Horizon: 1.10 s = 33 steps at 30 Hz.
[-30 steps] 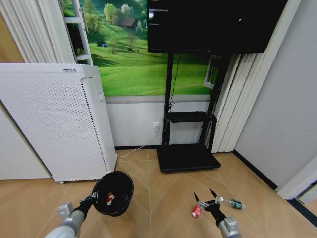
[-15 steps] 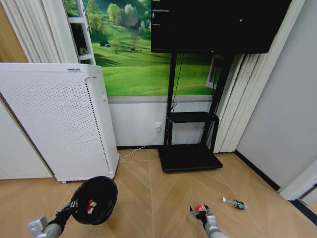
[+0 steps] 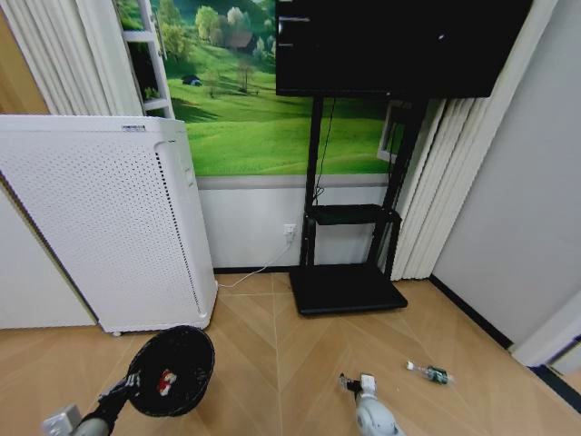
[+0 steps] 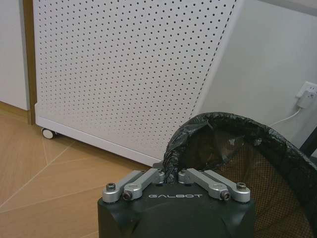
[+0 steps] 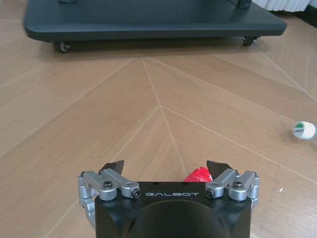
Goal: Pick up the trash bin and place the garbage on the floor into it.
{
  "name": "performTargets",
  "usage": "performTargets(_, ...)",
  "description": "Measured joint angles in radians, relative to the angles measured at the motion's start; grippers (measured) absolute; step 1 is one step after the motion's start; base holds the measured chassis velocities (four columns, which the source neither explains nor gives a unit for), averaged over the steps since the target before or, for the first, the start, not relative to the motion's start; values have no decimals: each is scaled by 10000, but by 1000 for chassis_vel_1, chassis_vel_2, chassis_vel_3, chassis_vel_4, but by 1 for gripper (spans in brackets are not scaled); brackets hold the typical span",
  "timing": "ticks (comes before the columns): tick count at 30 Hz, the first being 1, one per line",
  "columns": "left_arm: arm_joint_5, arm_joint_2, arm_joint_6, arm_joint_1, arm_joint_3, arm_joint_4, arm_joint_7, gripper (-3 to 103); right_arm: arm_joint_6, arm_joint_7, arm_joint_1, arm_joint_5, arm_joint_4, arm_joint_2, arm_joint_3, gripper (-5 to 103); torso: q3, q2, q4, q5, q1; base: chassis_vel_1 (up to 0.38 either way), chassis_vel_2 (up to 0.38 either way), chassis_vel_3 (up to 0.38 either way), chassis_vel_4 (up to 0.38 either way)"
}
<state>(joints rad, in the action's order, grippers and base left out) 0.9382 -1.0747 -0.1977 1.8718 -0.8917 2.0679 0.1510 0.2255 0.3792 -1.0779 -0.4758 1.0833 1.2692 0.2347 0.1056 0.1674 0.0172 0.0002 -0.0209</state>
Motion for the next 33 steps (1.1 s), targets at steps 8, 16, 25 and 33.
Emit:
performTargets(8, 77, 75, 6, -186, 35, -118, 0, 7, -339, -277, 37, 416, -941, -180, 330, 95, 0, 0, 7, -3, 1, 0, 0, 0, 0)
performTargets(16, 89, 173, 6, -421, 302, -148, 207, 7, -441, -396, 180, 523, -1500, 34, 453, 95, 0, 0, 1, -2, 1, 0, 0, 0, 0)
performTargets(25, 158, 227, -5, -420, 294, -150, 258, 7, -415, -437, 435, 516, -1997, 257, 401, 90, 0, 0, 1, -2, 1, 0, 0, 0, 0)
performTargets(33, 185, 239, -6, -492, 313, -169, 289, 7, -332, -546, 521, 219, -2279, 232, 367, 65, 0, 0, 4, -2, 1, 0, 0, 0, 0)
